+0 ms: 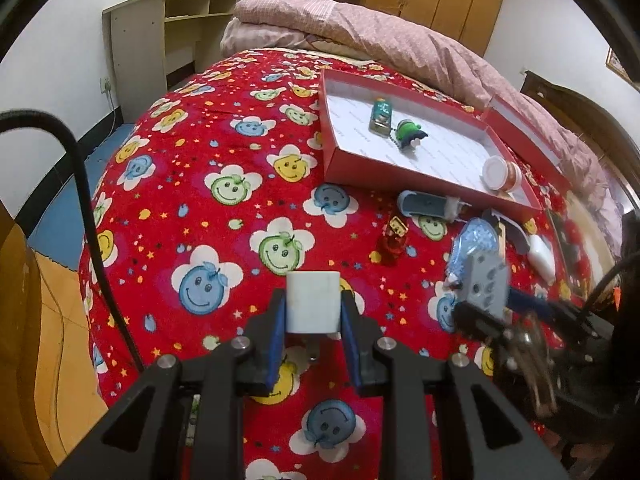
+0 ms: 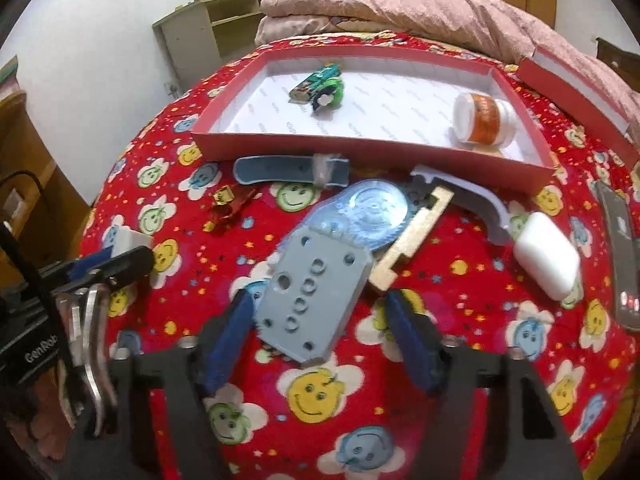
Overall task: Organize rigid objects
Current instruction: 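Grasp the white plug with the left tool and lift it while the right tool grasps the grey perforated block, then carry plug and grey block into the white box and open both tools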
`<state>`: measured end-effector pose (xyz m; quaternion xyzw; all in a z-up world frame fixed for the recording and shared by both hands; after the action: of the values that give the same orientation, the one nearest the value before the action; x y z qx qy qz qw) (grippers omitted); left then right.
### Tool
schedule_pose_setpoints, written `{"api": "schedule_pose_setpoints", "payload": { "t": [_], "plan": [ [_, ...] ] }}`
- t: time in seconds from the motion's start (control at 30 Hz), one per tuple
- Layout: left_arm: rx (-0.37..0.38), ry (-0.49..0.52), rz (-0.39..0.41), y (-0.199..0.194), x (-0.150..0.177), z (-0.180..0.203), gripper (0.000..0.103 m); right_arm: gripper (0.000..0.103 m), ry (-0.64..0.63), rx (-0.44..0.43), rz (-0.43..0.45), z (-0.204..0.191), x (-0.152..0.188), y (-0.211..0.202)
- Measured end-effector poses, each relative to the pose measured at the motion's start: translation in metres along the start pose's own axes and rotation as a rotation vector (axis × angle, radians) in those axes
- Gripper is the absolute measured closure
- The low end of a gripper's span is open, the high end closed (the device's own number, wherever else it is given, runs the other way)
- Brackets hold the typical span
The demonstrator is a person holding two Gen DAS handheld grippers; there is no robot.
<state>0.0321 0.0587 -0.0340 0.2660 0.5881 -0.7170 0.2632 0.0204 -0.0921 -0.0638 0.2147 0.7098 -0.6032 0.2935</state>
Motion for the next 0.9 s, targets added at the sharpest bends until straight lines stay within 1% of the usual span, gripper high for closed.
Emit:
{"api": "schedule_pose_setpoints", "payload": {
  "t": [0.03, 0.07, 0.13, 0.23, 0.3, 0.33, 0.37, 0.4, 0.53, 0.63, 0.77, 0.9],
  "plan": [
    [-0.001, 0.001, 0.000, 0.000, 0.000, 0.001, 0.076, 0.058, -0.002, 0.013, 0.004, 0.004, 0.000, -0.001],
    [-0.001, 0.001, 0.001, 0.000, 0.000, 0.001, 0.076, 0.060, 0.004, 0.018, 0.006, 0.008, 0.000, -0.002],
    [-0.001, 0.002, 0.004, -0.002, -0.001, 0.003, 0.076, 0.062, 0.033, -0.011, 0.004, 0.014, 0.000, -0.005],
    [0.000, 0.007, 0.009, -0.004, -0.002, 0.006, 0.076, 0.062, 0.041, -0.026, 0.023, 0.022, -0.001, -0.013],
    [0.003, 0.011, 0.010, -0.005, -0.003, 0.008, 0.076, 0.067, 0.044, -0.034, 0.038, 0.025, -0.002, -0.019],
    [0.006, 0.013, 0.009, -0.005, -0.003, 0.010, 0.076, 0.080, 0.048, -0.039, 0.045, 0.028, -0.002, -0.022],
    [0.010, 0.015, 0.009, -0.006, -0.003, 0.012, 0.076, 0.088, 0.057, -0.045, 0.052, 0.033, -0.002, -0.026],
    [0.015, 0.018, 0.009, -0.006, -0.003, 0.015, 0.076, 0.090, 0.067, -0.049, 0.056, 0.036, -0.002, -0.028],
    [0.021, 0.032, 0.008, -0.007, -0.005, 0.022, 0.076, 0.093, 0.103, -0.065, 0.069, 0.050, -0.001, -0.032],
    [0.028, 0.037, 0.011, -0.009, -0.006, 0.027, 0.076, 0.094, 0.135, -0.107, 0.074, 0.054, -0.001, -0.035],
    [0.031, 0.045, 0.016, -0.010, -0.008, 0.032, 0.076, 0.094, 0.126, -0.129, 0.110, 0.054, -0.005, -0.047],
    [0.046, 0.052, 0.016, -0.010, -0.012, 0.039, 0.076, 0.094, 0.132, -0.150, 0.127, 0.055, -0.009, -0.054]
  ]
}}
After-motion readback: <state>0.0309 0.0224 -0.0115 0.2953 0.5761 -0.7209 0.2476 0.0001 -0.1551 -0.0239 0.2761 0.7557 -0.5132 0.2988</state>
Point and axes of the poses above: each gripper's, at about its wrist camera, not at the fingertips, and y roughly the way its jaws point, z to its right, x to its underside, the point moved 8 cm from there along y, roughly the way its jaws point, and after that the axes turned 6 degrees about z, right-handed, at the moved point
